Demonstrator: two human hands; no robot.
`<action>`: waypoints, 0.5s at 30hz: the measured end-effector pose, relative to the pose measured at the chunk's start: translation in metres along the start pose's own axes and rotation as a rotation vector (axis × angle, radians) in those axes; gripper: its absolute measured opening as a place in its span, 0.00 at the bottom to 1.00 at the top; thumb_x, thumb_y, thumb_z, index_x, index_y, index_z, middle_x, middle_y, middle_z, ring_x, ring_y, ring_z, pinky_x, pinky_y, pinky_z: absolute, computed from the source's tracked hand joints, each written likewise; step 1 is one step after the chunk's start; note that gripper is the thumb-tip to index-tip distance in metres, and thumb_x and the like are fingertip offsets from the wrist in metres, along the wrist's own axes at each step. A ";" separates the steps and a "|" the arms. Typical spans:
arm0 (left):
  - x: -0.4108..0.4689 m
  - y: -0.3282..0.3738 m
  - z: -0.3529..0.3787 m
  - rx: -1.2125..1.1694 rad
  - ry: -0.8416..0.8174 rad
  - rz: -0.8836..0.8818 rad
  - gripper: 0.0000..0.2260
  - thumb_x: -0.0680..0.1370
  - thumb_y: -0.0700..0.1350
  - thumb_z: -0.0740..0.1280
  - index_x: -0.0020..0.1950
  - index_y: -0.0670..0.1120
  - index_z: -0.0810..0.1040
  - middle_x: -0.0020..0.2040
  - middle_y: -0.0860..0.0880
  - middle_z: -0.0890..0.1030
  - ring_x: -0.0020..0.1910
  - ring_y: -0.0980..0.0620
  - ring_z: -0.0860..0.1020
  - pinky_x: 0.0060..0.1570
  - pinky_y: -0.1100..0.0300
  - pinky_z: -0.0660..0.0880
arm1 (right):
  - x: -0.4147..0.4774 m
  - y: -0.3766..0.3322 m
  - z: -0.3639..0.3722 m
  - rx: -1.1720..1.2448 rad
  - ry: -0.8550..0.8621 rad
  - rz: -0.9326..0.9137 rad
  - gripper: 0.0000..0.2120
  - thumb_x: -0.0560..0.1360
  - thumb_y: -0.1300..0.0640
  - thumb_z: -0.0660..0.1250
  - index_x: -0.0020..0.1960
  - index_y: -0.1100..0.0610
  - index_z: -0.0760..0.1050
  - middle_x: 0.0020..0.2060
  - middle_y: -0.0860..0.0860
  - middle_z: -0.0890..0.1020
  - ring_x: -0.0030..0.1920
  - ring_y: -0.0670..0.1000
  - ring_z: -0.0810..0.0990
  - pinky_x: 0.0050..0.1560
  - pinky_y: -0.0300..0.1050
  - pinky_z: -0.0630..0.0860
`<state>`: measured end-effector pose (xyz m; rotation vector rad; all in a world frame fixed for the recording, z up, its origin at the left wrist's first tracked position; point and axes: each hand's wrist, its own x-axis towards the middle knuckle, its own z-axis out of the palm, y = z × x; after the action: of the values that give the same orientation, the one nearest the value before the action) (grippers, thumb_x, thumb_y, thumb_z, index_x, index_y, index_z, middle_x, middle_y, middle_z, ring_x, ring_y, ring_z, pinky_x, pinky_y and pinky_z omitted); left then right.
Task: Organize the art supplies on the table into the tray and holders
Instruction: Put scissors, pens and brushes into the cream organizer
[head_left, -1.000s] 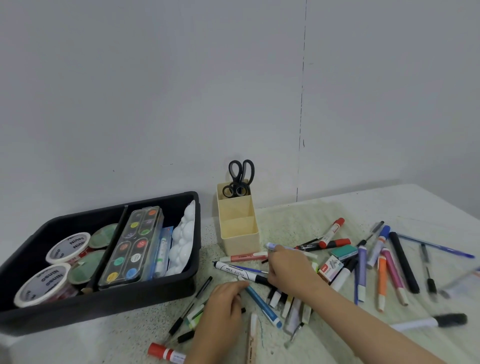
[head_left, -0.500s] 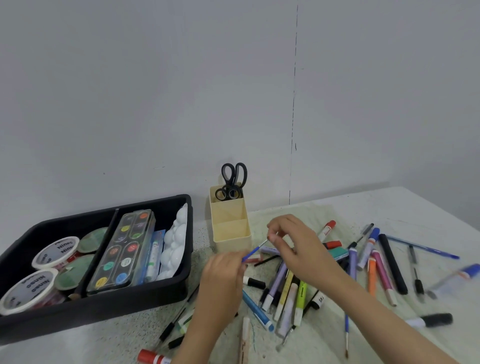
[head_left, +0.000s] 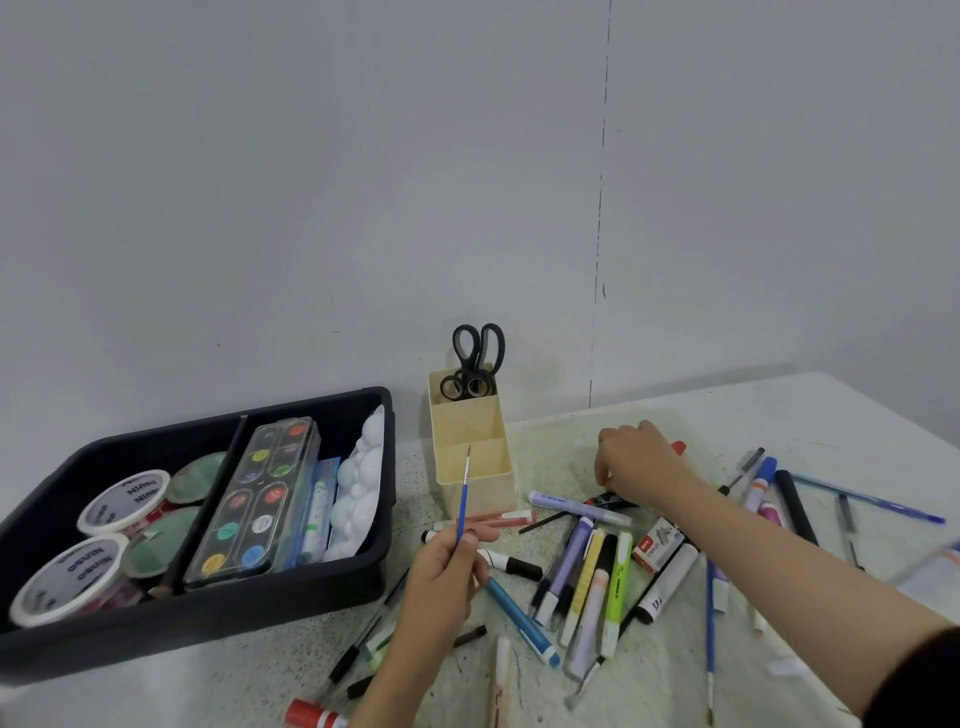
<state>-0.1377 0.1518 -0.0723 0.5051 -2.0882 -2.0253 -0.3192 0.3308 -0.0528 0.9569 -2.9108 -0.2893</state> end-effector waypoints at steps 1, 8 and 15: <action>0.000 -0.001 -0.002 -0.007 0.005 -0.018 0.12 0.82 0.40 0.56 0.49 0.41 0.79 0.26 0.51 0.73 0.20 0.59 0.60 0.20 0.68 0.58 | 0.003 -0.001 0.000 -0.043 -0.010 -0.028 0.12 0.75 0.62 0.62 0.49 0.49 0.82 0.51 0.49 0.77 0.51 0.51 0.76 0.53 0.44 0.63; 0.002 -0.009 -0.011 -0.133 0.038 -0.118 0.13 0.82 0.39 0.55 0.50 0.39 0.79 0.31 0.46 0.79 0.23 0.55 0.70 0.22 0.64 0.66 | 0.006 -0.001 0.002 -0.158 0.001 -0.184 0.13 0.73 0.67 0.59 0.48 0.54 0.79 0.45 0.50 0.71 0.44 0.51 0.69 0.47 0.44 0.58; 0.002 -0.009 -0.004 -0.182 0.027 -0.156 0.13 0.81 0.38 0.56 0.49 0.41 0.80 0.40 0.45 0.85 0.37 0.50 0.81 0.33 0.62 0.77 | 0.005 0.007 0.000 0.007 0.070 -0.136 0.10 0.76 0.64 0.59 0.47 0.49 0.66 0.41 0.47 0.77 0.44 0.50 0.71 0.50 0.44 0.59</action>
<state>-0.1372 0.1469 -0.0814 0.6773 -1.8783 -2.2538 -0.3272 0.3332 -0.0513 1.1449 -2.7906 -0.2474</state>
